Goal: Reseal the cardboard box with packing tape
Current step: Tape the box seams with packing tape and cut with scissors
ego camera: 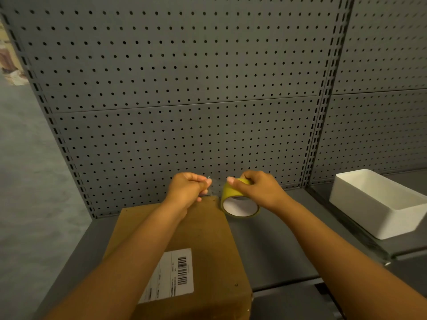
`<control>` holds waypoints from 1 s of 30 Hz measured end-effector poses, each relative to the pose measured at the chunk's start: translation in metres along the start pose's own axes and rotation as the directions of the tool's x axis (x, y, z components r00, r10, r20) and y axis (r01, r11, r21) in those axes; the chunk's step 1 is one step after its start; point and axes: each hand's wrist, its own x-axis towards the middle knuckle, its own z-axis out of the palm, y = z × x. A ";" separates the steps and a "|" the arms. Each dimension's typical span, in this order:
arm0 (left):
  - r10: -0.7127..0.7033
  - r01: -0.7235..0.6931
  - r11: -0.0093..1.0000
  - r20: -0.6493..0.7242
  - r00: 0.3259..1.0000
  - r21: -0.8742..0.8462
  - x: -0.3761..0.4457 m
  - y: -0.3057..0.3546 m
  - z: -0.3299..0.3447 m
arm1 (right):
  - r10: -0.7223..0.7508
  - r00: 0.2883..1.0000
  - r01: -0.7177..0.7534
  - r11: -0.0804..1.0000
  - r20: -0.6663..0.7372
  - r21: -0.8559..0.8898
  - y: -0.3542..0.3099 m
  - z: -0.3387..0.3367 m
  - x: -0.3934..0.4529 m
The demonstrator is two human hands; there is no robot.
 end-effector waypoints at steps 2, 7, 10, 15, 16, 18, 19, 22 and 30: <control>-0.054 0.054 0.999 0.045 0.998 0.003 0.001 -0.004 0.002 | 0.027 0.999 -0.027 1.000 0.025 0.007 0.006 0.002 0.001; -0.107 0.106 0.994 0.019 0.994 0.040 0.009 -0.012 0.009 | 0.055 0.996 -0.057 0.998 0.072 0.015 0.017 0.010 0.009; -0.150 0.150 0.986 -0.005 0.989 0.071 0.014 -0.017 0.012 | 0.069 0.993 -0.069 0.998 0.101 -0.005 0.021 0.016 0.017; -0.171 0.174 0.976 -0.038 0.985 0.129 0.022 -0.022 0.015 | 0.090 0.989 -0.084 0.995 0.119 -0.060 0.024 0.023 0.026; -0.171 0.175 0.975 -0.037 0.985 0.140 0.022 -0.022 0.016 | 0.096 0.988 -0.088 0.994 0.123 -0.062 0.024 0.024 0.027; -0.174 0.177 0.972 -0.034 0.984 0.154 0.023 -0.022 0.016 | 0.103 0.986 -0.097 0.994 0.132 -0.056 0.025 0.025 0.028; -0.176 0.179 0.971 -0.035 0.984 0.159 0.023 -0.022 0.016 | 0.105 0.985 -0.098 0.994 0.137 -0.052 0.025 0.025 0.029; -0.173 0.179 0.968 -0.046 0.984 0.177 0.024 -0.024 0.015 | 0.107 0.983 -0.101 0.994 0.152 -0.050 0.026 0.026 0.032; -0.117 0.132 0.952 -0.073 0.990 0.275 0.025 -0.030 0.019 | 0.127 0.972 -0.117 0.991 0.196 -0.059 0.027 0.024 0.037</control>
